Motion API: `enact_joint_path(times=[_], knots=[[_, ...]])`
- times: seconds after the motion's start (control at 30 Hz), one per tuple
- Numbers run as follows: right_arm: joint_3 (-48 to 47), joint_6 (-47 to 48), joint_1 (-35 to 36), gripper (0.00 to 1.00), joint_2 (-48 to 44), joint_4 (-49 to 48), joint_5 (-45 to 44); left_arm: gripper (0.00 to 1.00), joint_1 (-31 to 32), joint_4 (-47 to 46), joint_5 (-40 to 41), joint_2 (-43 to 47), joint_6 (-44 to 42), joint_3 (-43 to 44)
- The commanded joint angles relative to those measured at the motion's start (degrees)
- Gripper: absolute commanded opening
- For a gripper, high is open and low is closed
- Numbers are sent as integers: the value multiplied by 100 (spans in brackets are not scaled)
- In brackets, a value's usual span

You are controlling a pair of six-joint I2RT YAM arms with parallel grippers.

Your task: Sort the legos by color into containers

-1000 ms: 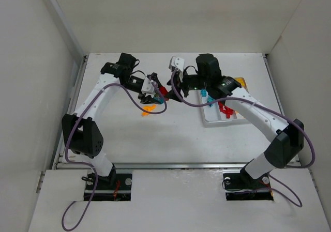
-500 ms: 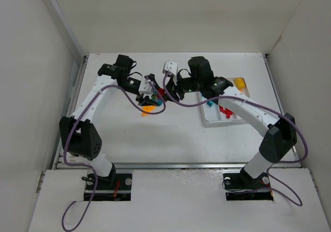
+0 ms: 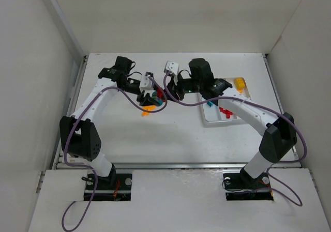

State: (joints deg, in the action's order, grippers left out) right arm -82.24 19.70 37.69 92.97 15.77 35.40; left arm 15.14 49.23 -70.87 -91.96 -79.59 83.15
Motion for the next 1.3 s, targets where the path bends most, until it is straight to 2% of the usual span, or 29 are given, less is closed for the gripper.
enact_joint_path(times=[0.0,0.37,0.6,0.73,0.87,1.03,1.13,1.27], knots=[[260,-169,-332,0,-323,-311,-138,0,-151,-527,213,267,636,-168],[621,-169,-948,0,-604,-311,-209,0,-151,-1222,951,267,1367,-344],[622,-817,-1335,0,-192,-13,-1437,0,-151,-1345,1075,267,1481,-449],[560,-1459,-1659,0,133,207,-2466,0,-151,-1346,1198,267,1543,-554],[244,-2066,-1800,0,581,654,-3949,0,-151,-1451,1321,267,1595,-607],[-423,-2322,-1924,2,1442,1306,-4357,0,-151,-1565,1374,267,1657,-722],[-538,-2375,-1924,12,1583,1306,-4479,2,-151,-1618,1374,319,1719,-774],[-592,-2375,-1924,12,1584,1306,-4630,4,-151,-1680,1488,424,1772,-897]])
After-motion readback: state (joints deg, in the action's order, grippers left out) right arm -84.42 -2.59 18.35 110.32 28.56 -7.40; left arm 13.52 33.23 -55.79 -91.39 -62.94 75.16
